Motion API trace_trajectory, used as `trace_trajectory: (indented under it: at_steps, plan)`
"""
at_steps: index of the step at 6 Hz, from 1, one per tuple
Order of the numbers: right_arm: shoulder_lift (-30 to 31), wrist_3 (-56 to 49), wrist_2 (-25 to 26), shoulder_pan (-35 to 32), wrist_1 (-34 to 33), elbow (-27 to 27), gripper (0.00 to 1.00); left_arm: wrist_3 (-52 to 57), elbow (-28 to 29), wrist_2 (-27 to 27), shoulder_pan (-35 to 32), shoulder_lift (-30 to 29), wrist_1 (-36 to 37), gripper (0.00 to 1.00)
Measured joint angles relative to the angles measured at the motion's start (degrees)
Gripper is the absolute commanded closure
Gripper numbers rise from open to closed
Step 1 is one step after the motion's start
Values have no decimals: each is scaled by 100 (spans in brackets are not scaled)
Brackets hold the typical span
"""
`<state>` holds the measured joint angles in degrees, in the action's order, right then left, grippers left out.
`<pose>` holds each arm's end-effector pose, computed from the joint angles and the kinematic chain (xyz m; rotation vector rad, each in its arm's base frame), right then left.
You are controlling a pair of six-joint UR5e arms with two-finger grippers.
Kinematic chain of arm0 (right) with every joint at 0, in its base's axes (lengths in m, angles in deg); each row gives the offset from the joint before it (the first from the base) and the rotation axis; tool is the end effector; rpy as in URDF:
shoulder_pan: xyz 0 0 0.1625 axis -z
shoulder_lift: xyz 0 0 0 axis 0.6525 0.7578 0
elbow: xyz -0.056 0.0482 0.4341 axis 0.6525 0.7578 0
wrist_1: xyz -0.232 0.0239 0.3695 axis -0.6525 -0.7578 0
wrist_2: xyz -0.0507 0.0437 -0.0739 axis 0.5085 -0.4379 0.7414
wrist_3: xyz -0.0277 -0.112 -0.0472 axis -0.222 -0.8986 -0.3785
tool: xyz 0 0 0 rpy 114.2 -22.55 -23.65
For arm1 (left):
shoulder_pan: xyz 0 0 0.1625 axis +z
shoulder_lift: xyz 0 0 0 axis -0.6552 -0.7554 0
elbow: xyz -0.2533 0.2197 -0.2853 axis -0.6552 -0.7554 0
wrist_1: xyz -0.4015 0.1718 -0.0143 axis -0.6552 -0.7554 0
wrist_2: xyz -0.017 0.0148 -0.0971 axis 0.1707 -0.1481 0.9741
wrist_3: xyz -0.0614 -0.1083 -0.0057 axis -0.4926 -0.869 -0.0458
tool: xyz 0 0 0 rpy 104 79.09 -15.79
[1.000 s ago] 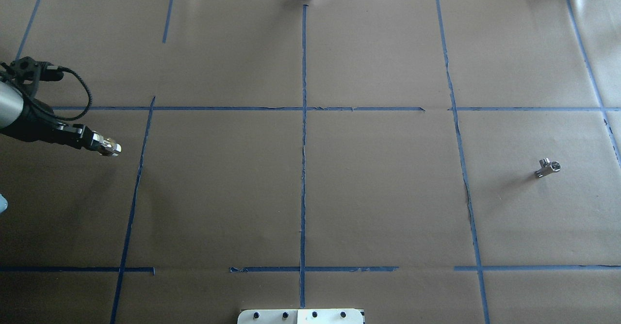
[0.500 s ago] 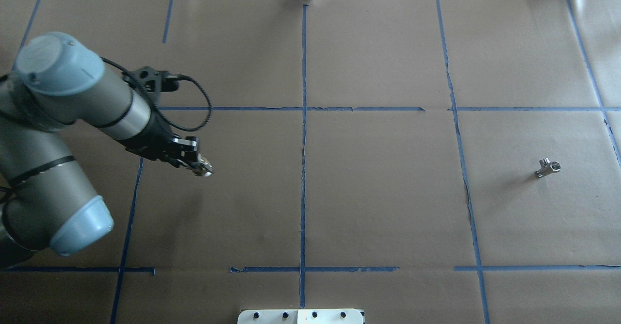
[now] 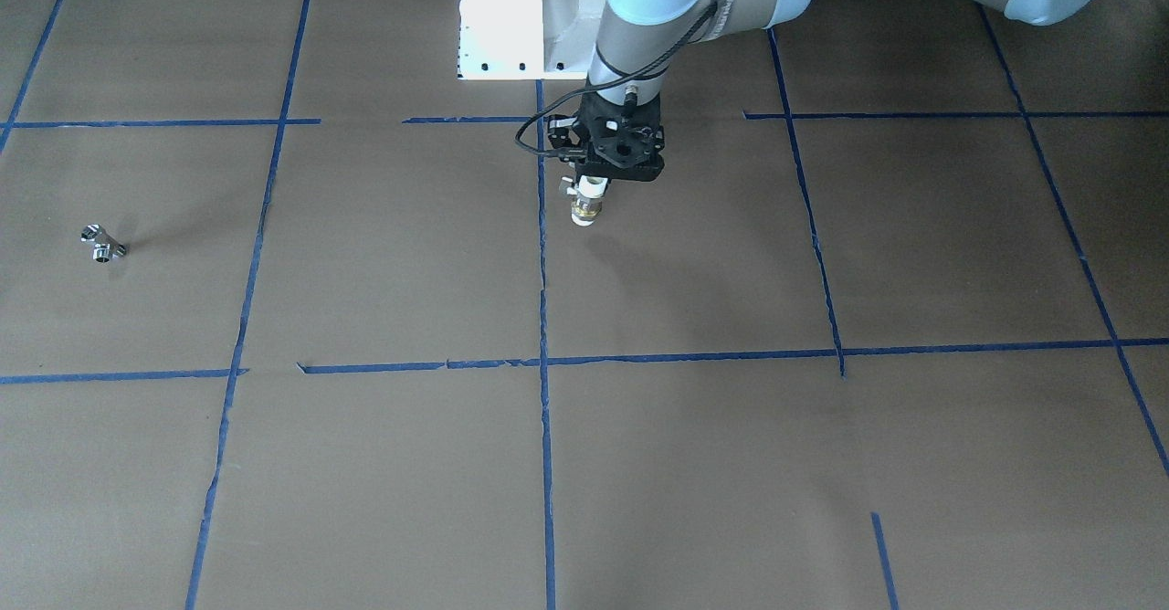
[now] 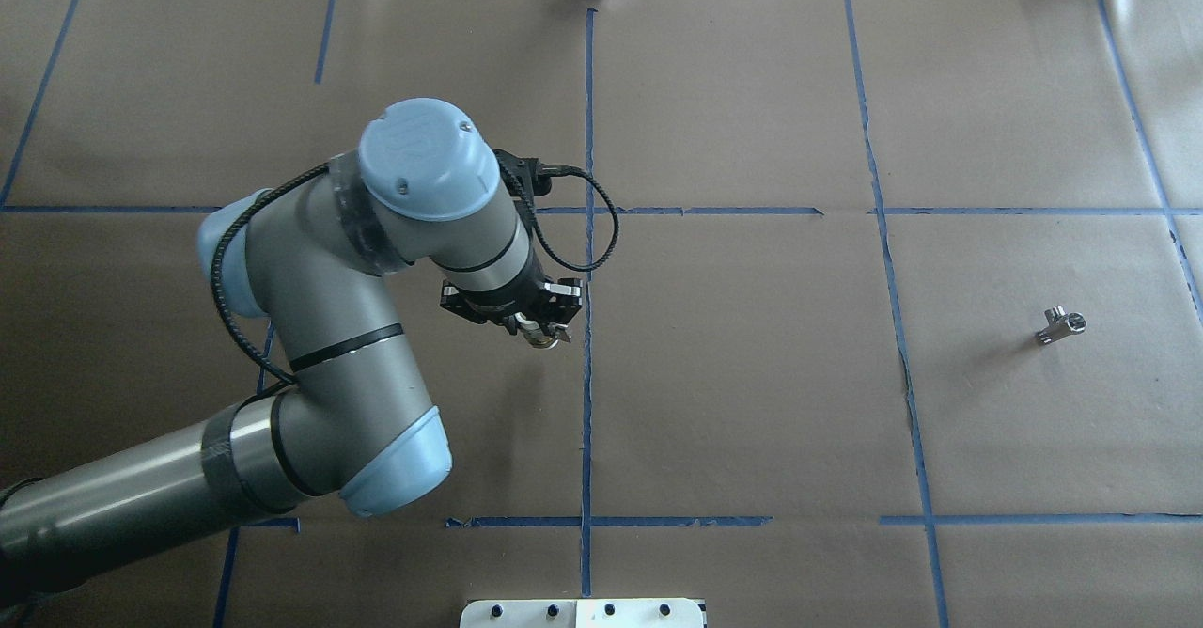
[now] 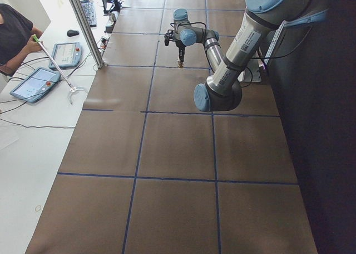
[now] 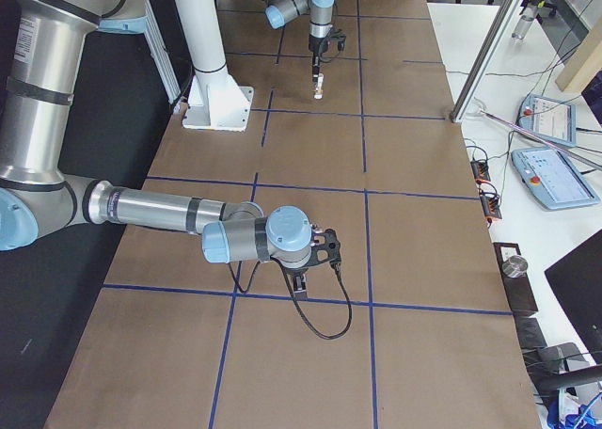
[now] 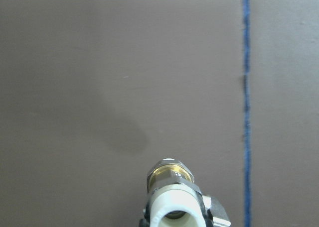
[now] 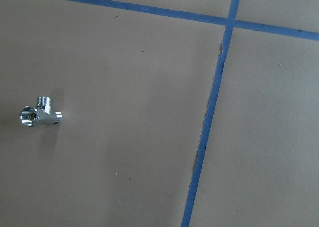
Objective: Assemble PPR valve and pipe with both arms
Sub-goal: 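Carry the valve with the left gripper to the table center and stand it upright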
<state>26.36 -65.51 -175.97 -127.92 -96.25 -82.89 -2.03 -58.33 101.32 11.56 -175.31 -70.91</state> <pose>0.0160 -0.3982 0.6909 0.1438 -0.8991 -0.1787 0.5867 -0.4273 0.1515 0.0096 0.9013 0.0365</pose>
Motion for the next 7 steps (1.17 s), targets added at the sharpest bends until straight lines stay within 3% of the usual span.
trace_trajectory:
  at_steps: [2, 4, 5, 7]
  plan:
    - [0, -4, -33, 0, 8, -12, 0, -123, 539, -303, 236, -394, -49, 98]
    - [0, -5, -97, 0, 11, -19, 0, -124, 723, -338, 295, -518, -69, 90]
    - [0, -5, -103, 0, 11, -19, 0, -123, 745, -340, 322, -530, -88, 84]
    - [0, -5, -102, 4, 11, -13, 0, -123, 754, -341, 328, -526, -190, 54]
